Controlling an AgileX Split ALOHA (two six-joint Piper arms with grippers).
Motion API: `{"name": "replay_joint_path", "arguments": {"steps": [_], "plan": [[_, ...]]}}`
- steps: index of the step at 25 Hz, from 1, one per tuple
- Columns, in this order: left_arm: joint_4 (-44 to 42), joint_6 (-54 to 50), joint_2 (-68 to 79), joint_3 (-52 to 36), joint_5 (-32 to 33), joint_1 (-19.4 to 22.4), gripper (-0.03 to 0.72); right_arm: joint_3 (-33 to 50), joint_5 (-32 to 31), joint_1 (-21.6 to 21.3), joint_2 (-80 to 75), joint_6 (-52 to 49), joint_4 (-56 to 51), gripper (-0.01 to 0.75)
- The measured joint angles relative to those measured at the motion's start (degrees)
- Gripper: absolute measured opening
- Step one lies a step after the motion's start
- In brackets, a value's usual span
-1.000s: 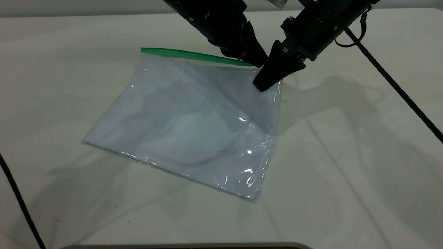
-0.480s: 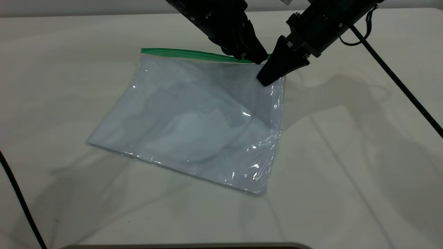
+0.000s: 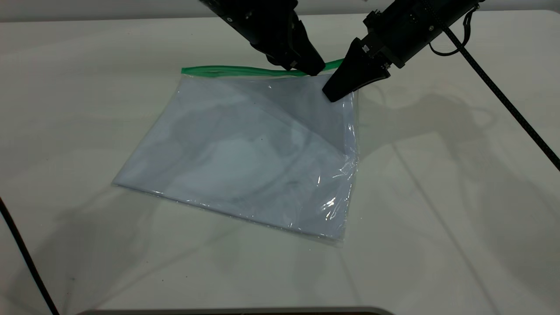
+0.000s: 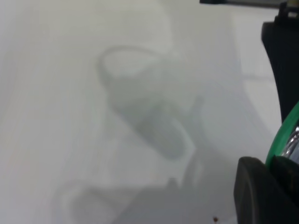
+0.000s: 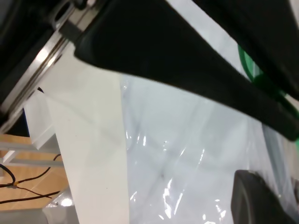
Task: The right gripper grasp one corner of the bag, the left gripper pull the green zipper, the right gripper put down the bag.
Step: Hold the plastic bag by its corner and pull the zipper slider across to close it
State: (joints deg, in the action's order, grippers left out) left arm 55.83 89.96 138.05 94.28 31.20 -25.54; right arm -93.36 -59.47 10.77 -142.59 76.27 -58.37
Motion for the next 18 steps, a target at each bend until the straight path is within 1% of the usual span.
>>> {"name": "replay_joint_path", "arguments": {"steps": [7,18], "plan": [[-0.18,1.91,0.23,0.01,-0.7,0.36,0.065,0.0,0.06,-0.25,0.0,0.48,-0.22,0.036],[-0.35,6.43,0.29,0.12,-2.23,1.17,0.065,0.0,-0.93,-2.57,0.0,1.75,-2.1,0.036]]}}
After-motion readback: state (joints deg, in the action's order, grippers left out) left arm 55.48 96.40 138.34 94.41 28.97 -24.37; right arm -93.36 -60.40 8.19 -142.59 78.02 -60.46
